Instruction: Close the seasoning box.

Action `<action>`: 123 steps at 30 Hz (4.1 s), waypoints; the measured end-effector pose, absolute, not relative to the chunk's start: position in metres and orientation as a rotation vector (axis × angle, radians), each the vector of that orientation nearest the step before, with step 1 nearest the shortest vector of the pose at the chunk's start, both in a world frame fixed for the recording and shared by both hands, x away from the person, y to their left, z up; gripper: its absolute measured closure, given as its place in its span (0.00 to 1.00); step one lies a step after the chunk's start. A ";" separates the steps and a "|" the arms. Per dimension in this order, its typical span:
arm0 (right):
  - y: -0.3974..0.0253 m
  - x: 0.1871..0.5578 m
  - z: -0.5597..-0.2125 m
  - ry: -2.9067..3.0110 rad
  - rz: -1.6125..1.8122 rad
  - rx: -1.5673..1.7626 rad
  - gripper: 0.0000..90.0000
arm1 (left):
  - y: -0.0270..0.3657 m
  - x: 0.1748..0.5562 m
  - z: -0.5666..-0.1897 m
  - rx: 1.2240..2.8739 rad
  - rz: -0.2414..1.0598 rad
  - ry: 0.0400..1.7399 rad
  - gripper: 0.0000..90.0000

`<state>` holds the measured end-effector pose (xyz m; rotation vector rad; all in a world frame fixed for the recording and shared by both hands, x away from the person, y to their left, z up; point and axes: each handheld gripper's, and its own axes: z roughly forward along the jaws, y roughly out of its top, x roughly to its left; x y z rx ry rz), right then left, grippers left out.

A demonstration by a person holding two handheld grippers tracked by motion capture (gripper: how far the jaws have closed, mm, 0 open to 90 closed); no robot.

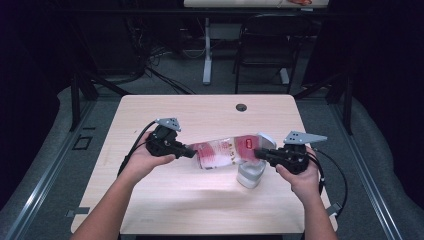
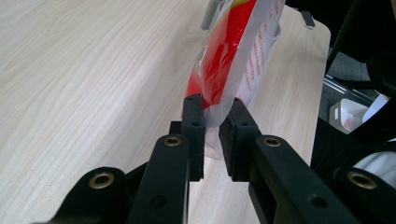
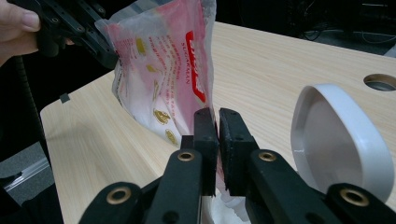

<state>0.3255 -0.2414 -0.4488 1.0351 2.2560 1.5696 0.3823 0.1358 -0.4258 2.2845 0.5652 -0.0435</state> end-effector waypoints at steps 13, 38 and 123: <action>-0.234 0.322 -0.444 2.261 1.583 0.998 0.97 | 0.143 0.378 -0.442 2.273 -0.063 0.588 0.90; -0.206 0.318 -0.429 2.353 1.545 0.896 1.00 | 0.167 0.367 -0.476 2.219 -0.083 0.614 0.89; -0.139 0.326 -0.426 2.579 1.334 0.762 1.00 | 0.204 0.364 -0.533 2.185 -0.027 0.765 0.69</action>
